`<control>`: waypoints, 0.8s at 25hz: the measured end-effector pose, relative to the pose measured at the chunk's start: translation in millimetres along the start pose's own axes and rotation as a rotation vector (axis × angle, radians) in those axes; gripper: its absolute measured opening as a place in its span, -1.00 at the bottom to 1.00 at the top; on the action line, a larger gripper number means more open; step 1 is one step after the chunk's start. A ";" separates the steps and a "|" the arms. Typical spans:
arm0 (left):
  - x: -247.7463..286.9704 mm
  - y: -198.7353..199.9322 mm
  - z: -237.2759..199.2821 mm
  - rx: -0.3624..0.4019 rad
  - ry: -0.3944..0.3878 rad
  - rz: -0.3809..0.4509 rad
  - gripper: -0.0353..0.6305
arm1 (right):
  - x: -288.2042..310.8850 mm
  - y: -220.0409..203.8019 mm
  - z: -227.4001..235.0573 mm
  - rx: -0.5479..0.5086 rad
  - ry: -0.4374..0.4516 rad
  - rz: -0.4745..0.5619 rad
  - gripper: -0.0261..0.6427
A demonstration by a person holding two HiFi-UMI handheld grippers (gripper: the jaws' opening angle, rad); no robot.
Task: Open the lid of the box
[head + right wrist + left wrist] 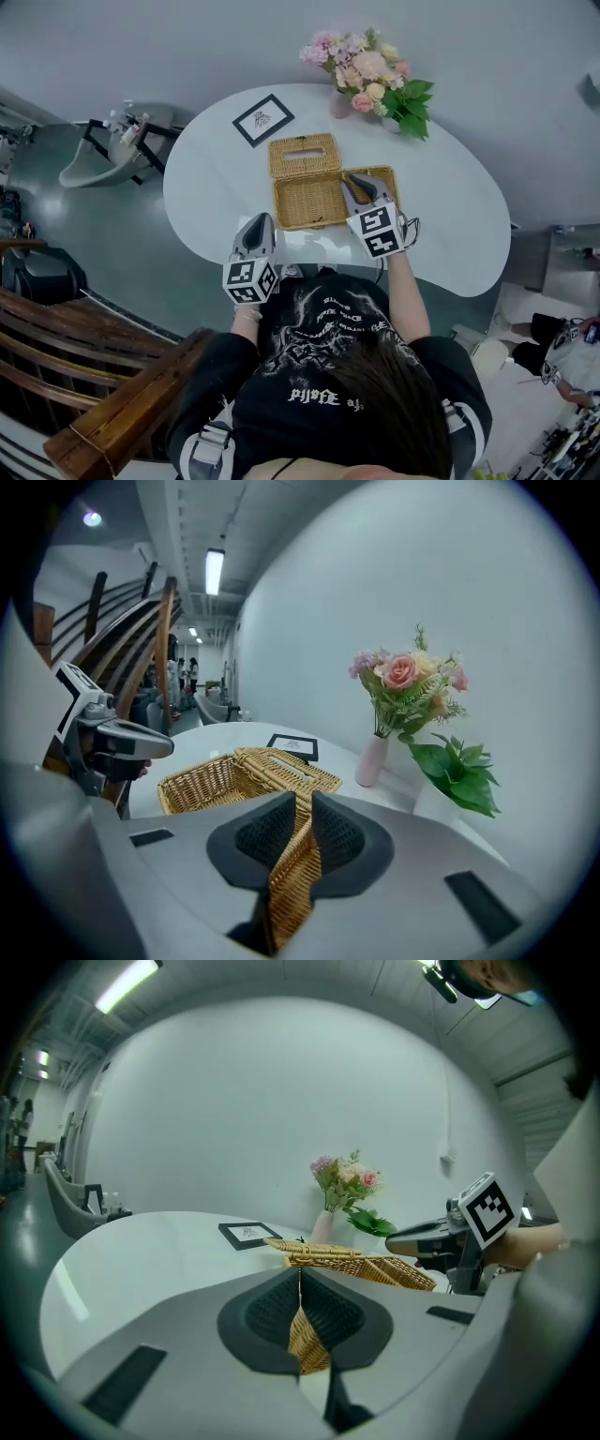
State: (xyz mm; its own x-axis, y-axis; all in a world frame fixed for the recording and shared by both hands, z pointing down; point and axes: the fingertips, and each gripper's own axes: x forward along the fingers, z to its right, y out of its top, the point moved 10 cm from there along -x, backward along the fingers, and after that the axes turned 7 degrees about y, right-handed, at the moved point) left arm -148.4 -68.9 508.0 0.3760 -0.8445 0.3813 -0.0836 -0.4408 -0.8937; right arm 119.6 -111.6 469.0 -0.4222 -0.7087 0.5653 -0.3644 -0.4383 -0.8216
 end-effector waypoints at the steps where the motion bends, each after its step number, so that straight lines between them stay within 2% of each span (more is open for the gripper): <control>1: 0.5 -0.2 1.2 -0.002 -0.004 0.005 -0.82 | -1.6 -1.4 -1.3 0.007 0.001 0.004 -0.70; 8: -2.9 -1.0 6.5 0.011 0.002 0.009 -0.82 | -10.7 -19.0 -13.1 0.108 0.017 0.050 -0.80; 13: -4.6 0.6 6.5 0.015 0.002 0.021 -0.82 | -15.3 -26.6 -17.0 0.140 -0.027 0.086 -0.84; 20: -8.1 -0.9 6.3 0.022 0.008 0.025 -0.82 | -18.1 -30.6 -24.2 0.119 -0.053 0.094 -0.84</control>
State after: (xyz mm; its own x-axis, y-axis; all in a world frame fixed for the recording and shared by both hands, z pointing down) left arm -145.6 -59.8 504.2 0.3671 -0.8575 0.3606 -0.0726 -0.4129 -0.9079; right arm 118.3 -72.1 485.7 -0.4040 -0.7765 0.4835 -0.2232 -0.4289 -0.8753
